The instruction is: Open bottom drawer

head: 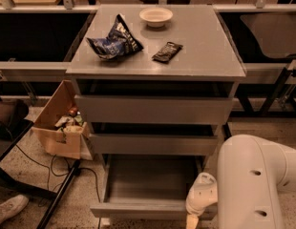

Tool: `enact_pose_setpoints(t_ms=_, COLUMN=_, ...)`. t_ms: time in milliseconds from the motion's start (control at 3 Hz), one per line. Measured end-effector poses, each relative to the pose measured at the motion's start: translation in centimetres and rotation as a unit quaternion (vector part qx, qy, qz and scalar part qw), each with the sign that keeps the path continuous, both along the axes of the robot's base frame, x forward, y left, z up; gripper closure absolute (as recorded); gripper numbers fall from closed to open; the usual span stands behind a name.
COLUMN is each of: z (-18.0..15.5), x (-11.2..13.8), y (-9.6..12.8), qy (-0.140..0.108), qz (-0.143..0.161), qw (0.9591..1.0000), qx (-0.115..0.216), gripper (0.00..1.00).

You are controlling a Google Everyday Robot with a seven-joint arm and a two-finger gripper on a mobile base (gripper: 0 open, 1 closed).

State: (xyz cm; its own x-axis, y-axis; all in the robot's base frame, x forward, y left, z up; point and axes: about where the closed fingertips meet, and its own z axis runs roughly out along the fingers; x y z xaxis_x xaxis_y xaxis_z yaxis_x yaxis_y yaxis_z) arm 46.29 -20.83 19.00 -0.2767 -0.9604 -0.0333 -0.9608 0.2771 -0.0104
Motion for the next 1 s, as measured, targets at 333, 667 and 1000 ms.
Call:
enact_pose_setpoints(t_ms=333, z=-0.3, x=-0.5, y=0.5, qy=0.01, qz=0.002, qw=0.9999, qx=-0.001, gripper=0.03)
enact_pose_setpoints(t_ms=667, z=-0.5, x=-1.3, y=1.4, qy=0.022, qz=0.016, qw=0.9994, qx=-0.02, gripper=0.26)
enact_pose_setpoints(t_ms=1000, z=-2.1, x=-6.7, y=-1.3, qy=0.069, qz=-0.001, qw=0.9971, qx=-0.033, gripper=0.49)
